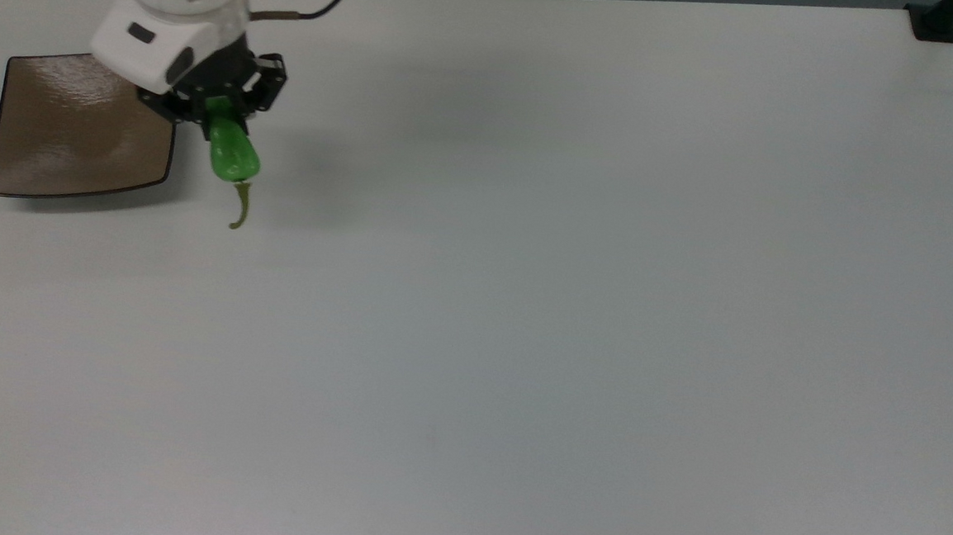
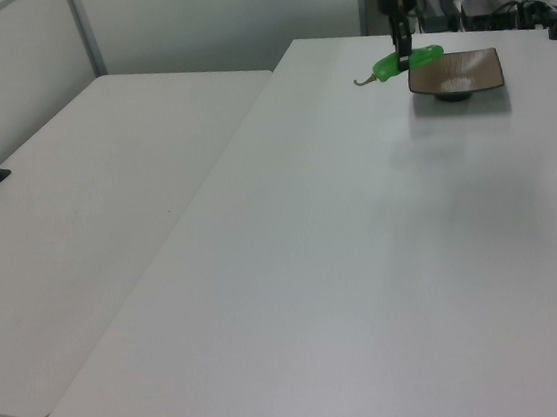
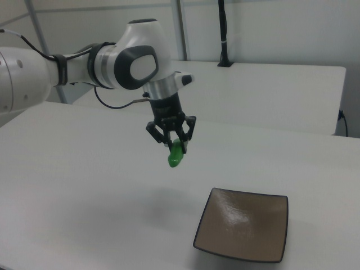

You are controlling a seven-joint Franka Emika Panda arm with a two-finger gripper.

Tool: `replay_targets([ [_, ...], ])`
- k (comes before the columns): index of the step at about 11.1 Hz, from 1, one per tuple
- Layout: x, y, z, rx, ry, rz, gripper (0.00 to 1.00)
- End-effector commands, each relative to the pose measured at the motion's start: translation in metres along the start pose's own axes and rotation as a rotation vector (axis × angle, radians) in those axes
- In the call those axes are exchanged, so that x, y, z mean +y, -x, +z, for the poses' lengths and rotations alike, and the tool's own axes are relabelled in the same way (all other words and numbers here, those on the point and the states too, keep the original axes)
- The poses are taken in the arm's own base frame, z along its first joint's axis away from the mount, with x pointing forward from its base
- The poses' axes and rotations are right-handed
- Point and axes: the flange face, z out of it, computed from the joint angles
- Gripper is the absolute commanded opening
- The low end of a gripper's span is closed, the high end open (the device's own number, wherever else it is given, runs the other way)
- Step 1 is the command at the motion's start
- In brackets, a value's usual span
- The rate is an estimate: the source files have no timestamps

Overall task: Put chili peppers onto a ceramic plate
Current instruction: 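Lower the chili pepper onto the brown plate and open the gripper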

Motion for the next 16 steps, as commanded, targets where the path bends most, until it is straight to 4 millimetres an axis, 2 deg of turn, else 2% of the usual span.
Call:
replay_targets([
  [1,0.032,0.034,0.014,0.044,-0.001,-0.079,0.03],
  [5,0.069,0.056,0.041,0.101,0.063,-0.14,0.04],
  [7,0.097,0.086,0.052,0.083,0.06,-0.231,0.06],
  [9,0.108,0.101,0.059,0.115,0.028,-0.317,0.06],
  [11,0.126,0.125,0.068,0.108,0.022,-0.422,0.08],
  [12,0.13,0.132,0.071,0.112,0.016,-0.45,0.17],
  [13,0.13,0.132,0.072,0.128,0.007,-0.439,0.41],
  [14,0.13,0.132,0.073,0.13,0.003,-0.429,0.99],
  [16,0.13,0.131,0.073,0.13,0.001,-0.428,1.0],
])
